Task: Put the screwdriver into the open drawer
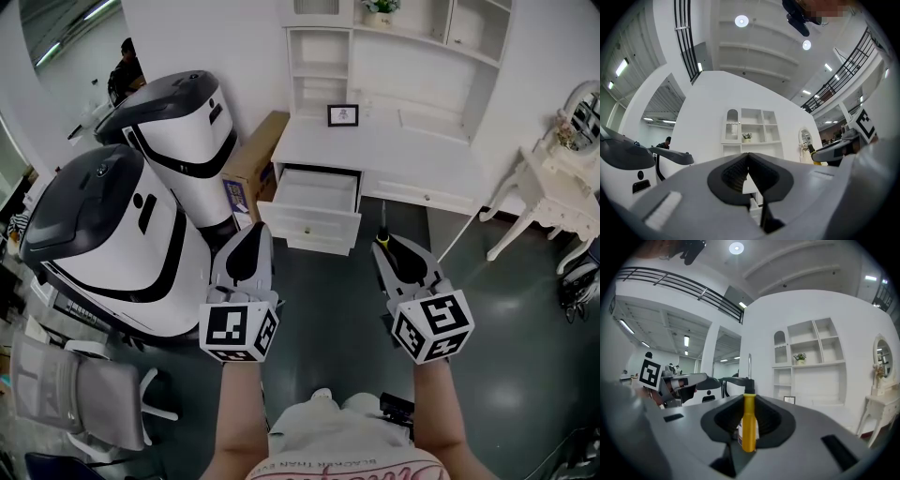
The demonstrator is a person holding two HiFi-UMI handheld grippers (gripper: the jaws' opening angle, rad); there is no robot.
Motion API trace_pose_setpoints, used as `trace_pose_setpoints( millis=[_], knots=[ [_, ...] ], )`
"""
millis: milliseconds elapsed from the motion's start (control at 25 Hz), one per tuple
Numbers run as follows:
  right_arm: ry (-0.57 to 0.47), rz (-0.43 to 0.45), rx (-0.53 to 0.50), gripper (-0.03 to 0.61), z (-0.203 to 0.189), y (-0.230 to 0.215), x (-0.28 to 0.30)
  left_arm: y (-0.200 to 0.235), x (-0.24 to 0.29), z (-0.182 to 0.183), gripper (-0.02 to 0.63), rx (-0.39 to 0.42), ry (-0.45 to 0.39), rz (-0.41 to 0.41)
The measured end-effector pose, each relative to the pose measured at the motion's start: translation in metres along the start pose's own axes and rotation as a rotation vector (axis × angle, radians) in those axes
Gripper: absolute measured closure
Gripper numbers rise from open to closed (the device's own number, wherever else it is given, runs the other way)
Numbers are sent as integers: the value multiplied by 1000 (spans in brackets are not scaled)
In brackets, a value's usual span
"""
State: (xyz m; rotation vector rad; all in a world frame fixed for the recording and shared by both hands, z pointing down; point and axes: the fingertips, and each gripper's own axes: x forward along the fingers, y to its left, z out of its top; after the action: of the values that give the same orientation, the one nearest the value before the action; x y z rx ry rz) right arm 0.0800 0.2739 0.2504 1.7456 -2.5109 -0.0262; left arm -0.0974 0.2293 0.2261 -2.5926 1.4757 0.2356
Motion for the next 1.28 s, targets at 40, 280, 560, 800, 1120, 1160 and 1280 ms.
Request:
trace_pose_setpoints(
  millis=[40, 280, 560, 800, 1120, 1160, 1280],
  knots=[
    [3, -1, 1, 502, 0, 0, 5, 3, 2, -1, 604, 0, 2, -3],
    [17, 12, 1, 502, -2, -3, 28, 19, 13, -9, 604, -7, 16, 11],
    [25, 20, 18, 502, -11, -18, 61, 37, 34, -25, 604, -10, 31, 36],
    [9, 14, 41, 502, -11, -47, 102, 56, 67, -34, 604, 9, 36, 59],
    [6, 31, 57, 502, -13, -89, 164, 79, 132, -49, 604, 19, 42, 80],
    [8, 32, 59, 502, -14, -95, 171, 82, 141, -51, 604, 17, 42, 82],
    [16, 34, 69, 502, -18, -115, 196, 91, 171, -57, 604, 12, 46, 89]
  ],
)
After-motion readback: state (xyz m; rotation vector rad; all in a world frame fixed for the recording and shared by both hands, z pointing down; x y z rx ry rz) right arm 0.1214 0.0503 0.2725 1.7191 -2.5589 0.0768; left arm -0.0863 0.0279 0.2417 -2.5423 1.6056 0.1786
